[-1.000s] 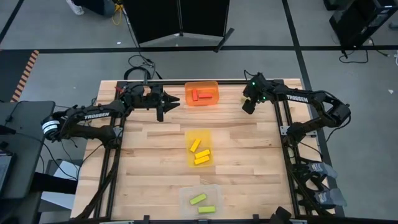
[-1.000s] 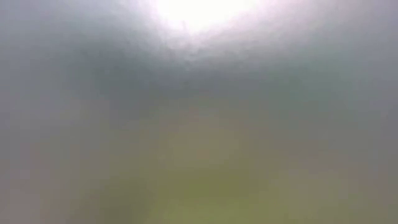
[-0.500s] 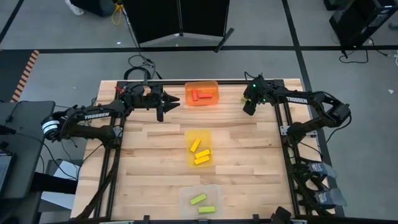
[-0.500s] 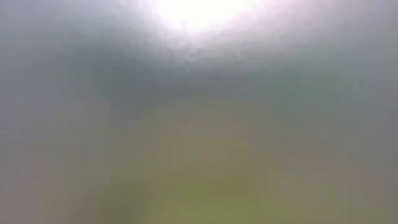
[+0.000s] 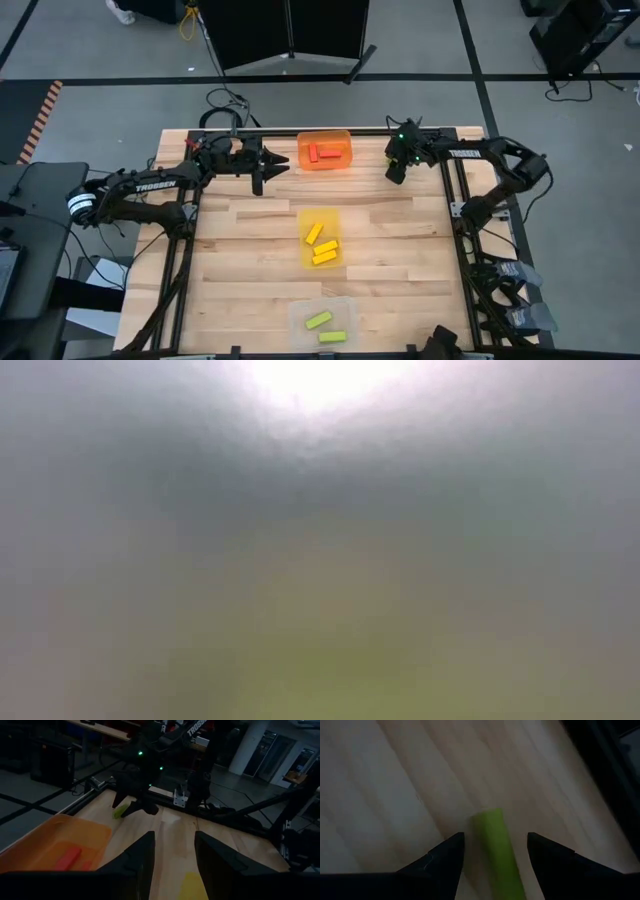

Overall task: Sort blocks
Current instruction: Put the green block into the transparent bin

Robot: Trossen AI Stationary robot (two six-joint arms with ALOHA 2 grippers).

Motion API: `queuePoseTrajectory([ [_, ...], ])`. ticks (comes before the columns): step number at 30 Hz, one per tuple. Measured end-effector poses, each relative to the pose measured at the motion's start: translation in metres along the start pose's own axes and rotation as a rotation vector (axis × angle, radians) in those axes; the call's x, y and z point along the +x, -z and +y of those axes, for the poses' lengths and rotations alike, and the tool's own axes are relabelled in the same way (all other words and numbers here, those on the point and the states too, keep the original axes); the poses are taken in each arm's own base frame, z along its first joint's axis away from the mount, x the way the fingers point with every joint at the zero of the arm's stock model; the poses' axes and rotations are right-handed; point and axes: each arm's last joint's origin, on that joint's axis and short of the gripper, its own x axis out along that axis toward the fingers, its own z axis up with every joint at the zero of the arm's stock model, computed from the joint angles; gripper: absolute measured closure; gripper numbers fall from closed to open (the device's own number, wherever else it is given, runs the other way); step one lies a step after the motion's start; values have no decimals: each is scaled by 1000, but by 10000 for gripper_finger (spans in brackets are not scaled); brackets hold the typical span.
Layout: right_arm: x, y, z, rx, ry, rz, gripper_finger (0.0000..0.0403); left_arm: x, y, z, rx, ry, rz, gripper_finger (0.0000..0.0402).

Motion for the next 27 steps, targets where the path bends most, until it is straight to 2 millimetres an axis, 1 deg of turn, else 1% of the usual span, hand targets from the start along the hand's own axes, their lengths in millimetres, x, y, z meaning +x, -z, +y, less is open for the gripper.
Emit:
queuePoseTrajectory([
  [5,17,-8,-2,-4,-29,54,176,0,0,0,-3,0,0,255],
  [8,20,-13,-4,2,-35,67,194,0,0,0,-4,0,0,255],
  [11,17,-14,-4,5,-42,64,234,0,0,0,-4,0,0,255],
  [16,14,-13,-3,13,-69,75,332,0,0,0,-4,-4,-1,255],
  [19,13,-12,-1,16,-71,87,331,0,0,0,-4,-5,-2,255],
  [23,12,-12,-1,73,-69,91,331,0,0,0,-4,-6,-2,255],
  [27,3,-15,8,103,-84,73,331,0,0,0,-11,-8,-2,255],
])
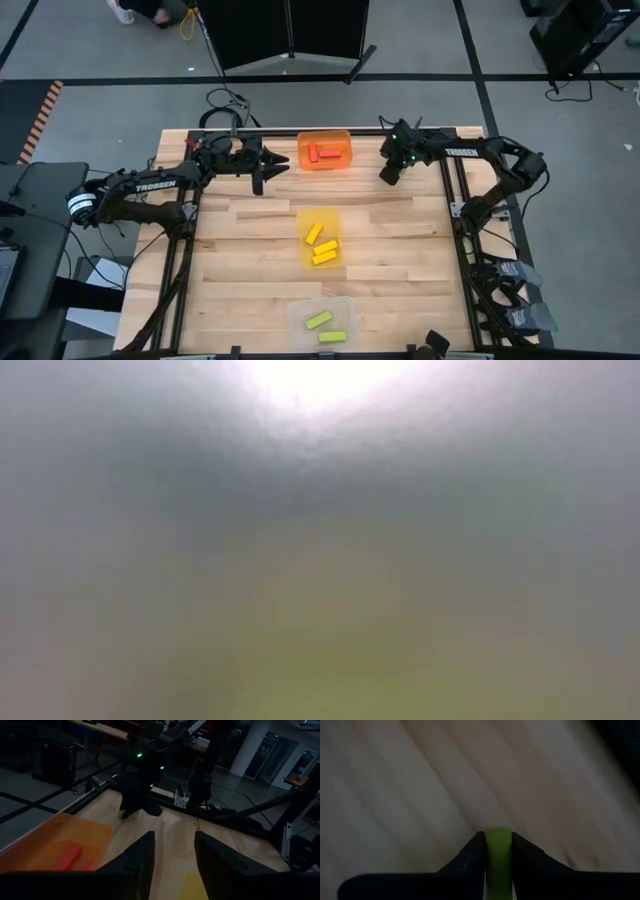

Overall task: Sort blocks
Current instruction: Put the green block into the transparent bin

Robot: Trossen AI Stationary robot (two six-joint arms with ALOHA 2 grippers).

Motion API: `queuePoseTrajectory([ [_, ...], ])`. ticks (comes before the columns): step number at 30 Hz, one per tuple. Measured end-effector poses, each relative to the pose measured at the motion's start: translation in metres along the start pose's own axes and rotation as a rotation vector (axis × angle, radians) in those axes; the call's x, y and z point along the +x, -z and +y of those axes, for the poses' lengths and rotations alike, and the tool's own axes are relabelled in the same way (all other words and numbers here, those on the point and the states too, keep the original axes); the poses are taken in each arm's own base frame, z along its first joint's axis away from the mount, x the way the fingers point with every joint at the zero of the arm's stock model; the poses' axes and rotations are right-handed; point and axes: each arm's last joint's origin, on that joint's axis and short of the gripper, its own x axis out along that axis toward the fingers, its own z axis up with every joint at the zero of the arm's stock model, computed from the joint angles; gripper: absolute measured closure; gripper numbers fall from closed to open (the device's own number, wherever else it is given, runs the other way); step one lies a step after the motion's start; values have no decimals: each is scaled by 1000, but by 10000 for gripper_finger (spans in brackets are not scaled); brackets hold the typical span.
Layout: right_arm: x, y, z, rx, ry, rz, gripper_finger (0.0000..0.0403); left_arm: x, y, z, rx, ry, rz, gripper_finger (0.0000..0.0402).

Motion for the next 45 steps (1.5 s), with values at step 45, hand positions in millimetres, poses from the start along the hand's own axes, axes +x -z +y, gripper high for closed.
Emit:
queuePoseTrajectory([
  [45,-105,36,434,-251,-972,-514,330,-2,-4,1,-86,47,-18,255],
])
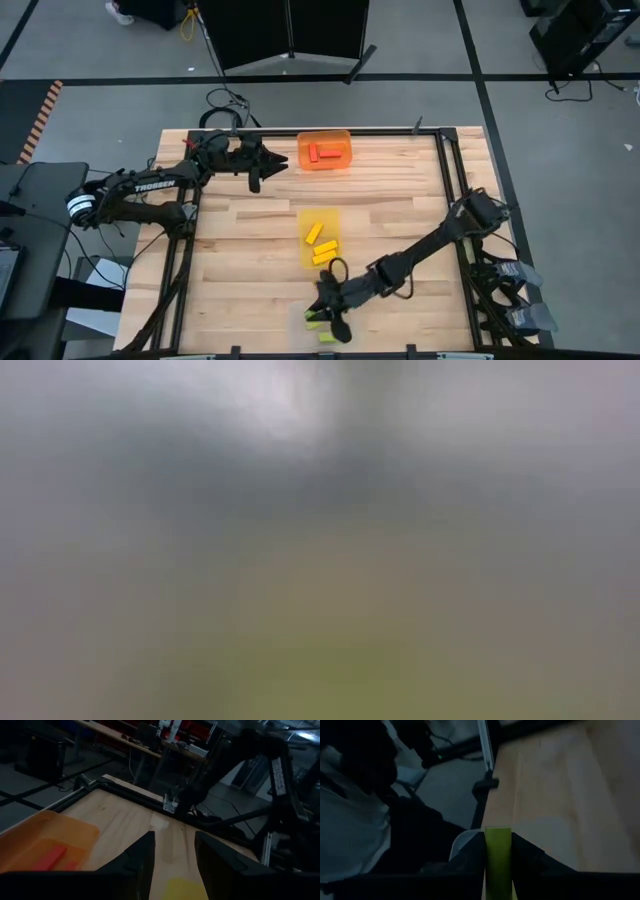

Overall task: Sort blocks
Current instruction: Put the green block into the transparent bin, then return to Home Position

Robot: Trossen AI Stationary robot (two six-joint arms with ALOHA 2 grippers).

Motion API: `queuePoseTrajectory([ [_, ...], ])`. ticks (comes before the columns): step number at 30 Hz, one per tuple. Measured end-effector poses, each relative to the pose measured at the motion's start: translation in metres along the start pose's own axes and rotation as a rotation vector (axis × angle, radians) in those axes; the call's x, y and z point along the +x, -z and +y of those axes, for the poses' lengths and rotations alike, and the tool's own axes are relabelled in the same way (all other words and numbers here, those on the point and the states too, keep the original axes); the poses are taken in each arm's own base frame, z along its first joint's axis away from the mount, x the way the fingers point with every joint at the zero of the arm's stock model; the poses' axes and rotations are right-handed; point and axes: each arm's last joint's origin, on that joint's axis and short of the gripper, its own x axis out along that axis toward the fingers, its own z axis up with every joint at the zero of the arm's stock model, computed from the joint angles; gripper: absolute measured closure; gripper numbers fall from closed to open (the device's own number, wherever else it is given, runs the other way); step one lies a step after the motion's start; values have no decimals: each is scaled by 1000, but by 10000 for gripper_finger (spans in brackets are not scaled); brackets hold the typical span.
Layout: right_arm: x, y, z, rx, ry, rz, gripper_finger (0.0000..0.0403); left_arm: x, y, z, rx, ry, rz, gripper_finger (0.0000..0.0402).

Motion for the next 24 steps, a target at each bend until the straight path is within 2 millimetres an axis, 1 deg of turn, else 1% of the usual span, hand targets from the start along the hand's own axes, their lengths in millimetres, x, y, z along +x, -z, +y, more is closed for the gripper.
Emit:
queuePoseTrajectory([
  [1,5,1,2,23,8,21,323,-1,-1,0,-2,4,-3,255],
  [3,14,5,6,65,32,65,294,-4,-3,1,-1,22,-4,255],
  [6,23,6,10,101,68,111,254,-10,-7,-1,2,50,-10,255],
  [9,25,5,16,92,104,126,245,-18,-12,-5,6,59,-16,258],
  [11,22,3,19,67,123,116,254,-25,-15,-9,12,59,-17,265],
  [13,17,0,24,-2,146,104,277,-33,-16,-14,34,56,-5,275],
  [15,10,-4,30,-88,173,91,316,-41,-16,-19,59,52,13,289],
  [17,4,-9,34,-167,179,93,368,-49,-16,-26,72,46,31,309],
  [18,1,-11,35,-201,176,94,385,-52,-16,-30,80,43,31,321],
  [19,-3,-12,35,-227,175,92,391,-56,-16,-33,93,41,33,334],
  [21,-11,-17,29,-271,184,78,389,-63,-16,-42,117,44,33,363],
  [23,-20,-19,18,-299,190,47,393,-70,-16,-51,140,43,22,389],
  [24,-25,-18,11,-307,186,25,395,-73,-16,-55,152,43,12,393],
])
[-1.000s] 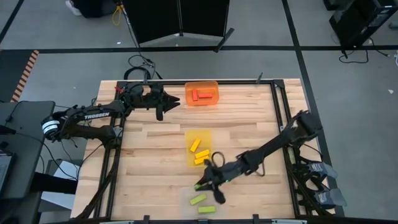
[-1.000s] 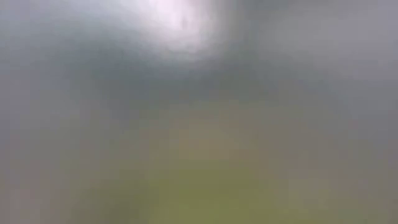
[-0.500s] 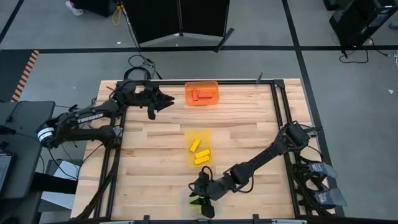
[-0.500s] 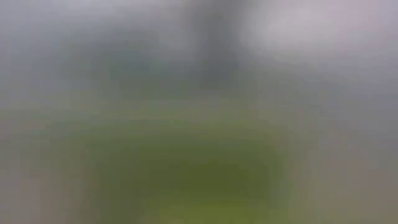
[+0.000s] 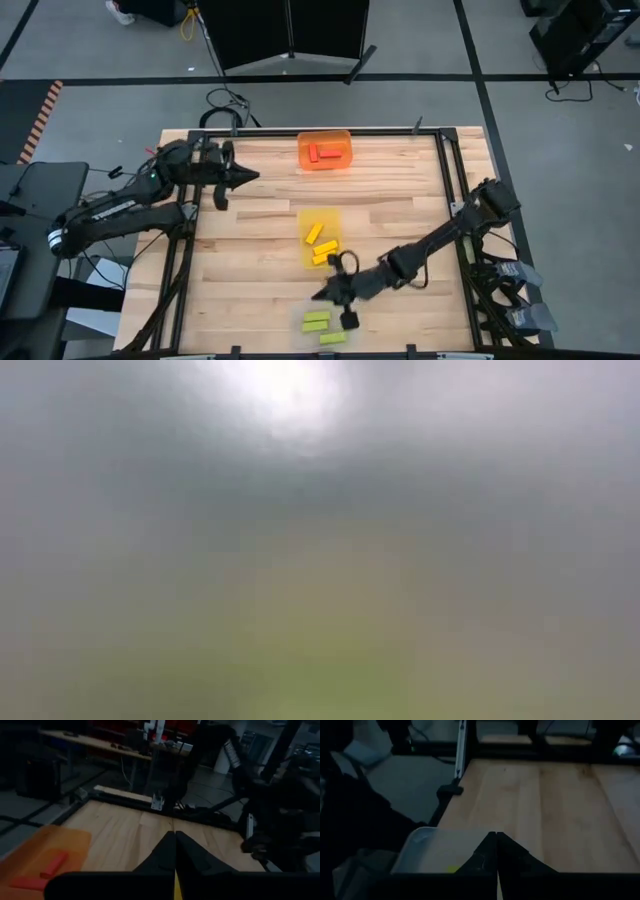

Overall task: Sort blocks
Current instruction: Return to Home Position

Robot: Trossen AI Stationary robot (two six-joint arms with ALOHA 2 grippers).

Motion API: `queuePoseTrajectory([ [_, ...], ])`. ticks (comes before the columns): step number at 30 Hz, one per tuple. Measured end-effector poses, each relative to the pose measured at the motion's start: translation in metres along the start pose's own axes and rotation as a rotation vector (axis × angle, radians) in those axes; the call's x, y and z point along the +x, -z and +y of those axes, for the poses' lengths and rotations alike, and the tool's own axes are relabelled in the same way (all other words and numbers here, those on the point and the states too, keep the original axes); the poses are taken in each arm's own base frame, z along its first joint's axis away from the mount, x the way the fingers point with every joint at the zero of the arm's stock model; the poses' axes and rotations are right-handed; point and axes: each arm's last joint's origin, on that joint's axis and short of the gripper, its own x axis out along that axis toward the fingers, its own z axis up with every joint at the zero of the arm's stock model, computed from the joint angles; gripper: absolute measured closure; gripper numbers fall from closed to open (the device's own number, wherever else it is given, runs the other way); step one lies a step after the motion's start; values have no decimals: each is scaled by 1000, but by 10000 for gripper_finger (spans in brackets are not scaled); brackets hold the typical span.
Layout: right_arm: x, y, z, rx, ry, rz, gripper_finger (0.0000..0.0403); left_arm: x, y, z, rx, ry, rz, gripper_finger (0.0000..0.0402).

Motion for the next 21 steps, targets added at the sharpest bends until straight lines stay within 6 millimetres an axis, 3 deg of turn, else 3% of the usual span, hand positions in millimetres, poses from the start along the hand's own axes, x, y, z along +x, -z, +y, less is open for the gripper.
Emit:
queuePoseTrajectory([
  [5,-26,29,-38,-8,2,-142,396,-6,5,-17,40,-21,-57,391],
  [10,-64,65,-73,23,47,-229,398,0,37,-22,13,4,-123,397],
  [16,-115,102,-96,33,91,-307,398,4,81,-22,7,-67,-139,398],
  [21,-157,130,-105,58,89,-342,398,1,92,-28,10,-53,-151,399],
])
